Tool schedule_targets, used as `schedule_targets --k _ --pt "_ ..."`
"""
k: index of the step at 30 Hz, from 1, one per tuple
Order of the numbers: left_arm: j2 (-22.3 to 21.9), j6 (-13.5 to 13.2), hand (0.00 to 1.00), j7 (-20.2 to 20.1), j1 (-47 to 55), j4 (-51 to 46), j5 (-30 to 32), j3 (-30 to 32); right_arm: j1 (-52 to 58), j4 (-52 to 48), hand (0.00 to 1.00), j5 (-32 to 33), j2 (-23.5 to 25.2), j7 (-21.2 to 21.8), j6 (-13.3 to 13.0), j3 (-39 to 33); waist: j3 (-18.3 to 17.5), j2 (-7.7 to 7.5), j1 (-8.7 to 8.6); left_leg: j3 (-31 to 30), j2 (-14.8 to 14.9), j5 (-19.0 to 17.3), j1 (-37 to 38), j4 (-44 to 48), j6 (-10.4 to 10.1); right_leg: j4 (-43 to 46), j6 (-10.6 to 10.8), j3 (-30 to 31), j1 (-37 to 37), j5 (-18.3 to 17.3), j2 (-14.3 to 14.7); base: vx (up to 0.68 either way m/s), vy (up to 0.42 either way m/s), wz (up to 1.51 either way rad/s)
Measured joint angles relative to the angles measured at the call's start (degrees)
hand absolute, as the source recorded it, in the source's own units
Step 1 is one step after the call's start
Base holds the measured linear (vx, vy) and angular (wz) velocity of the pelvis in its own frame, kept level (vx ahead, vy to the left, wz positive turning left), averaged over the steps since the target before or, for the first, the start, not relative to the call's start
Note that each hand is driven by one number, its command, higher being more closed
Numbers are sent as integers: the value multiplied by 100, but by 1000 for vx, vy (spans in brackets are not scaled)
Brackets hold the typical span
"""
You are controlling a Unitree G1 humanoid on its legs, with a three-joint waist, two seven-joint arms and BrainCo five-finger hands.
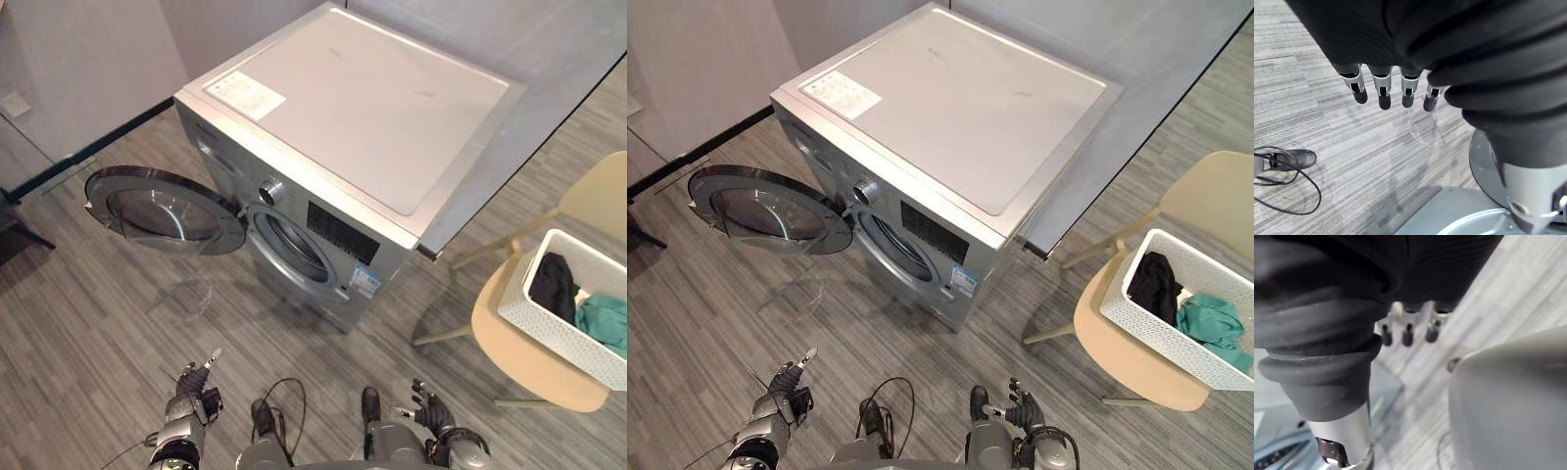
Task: Pick up the laundry basket with both hands and put the clothes into the washing machine.
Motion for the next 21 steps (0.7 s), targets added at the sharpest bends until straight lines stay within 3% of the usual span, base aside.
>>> schedule_targets --k 4,10,16,21 --pt "-21 -7 0 5 -14 123 -93 59 -11 198 0 -89 -4 -5 44 -134 -106 -61 -20 236 -31 -54 93 0 -32 -113 6 235 3 109 -5 21 16 -30" --pt "-465 -23 0 0 240 256 -97 218 -254 1138 0 -99 -110 -130 50 -514 -292 152 -29 309 -55 -108 329 1 -84 -218 49 309 217 164 -18 64 4 -9" --pt "-1051 -22 0 -234 838 668 115 214 -443 2211 0 -65 -95 -332 77 -1551 -439 396 15 154 -67 -121 515 1 -91 -285 61 129 543 116 -47 25 4 13" --pt "-1051 -69 0 -376 1147 662 207 218 -309 2286 0 144 66 -349 131 -2126 -464 370 30 227 -81 -181 686 0 -67 -129 62 158 588 -13 -73 -47 13 2"
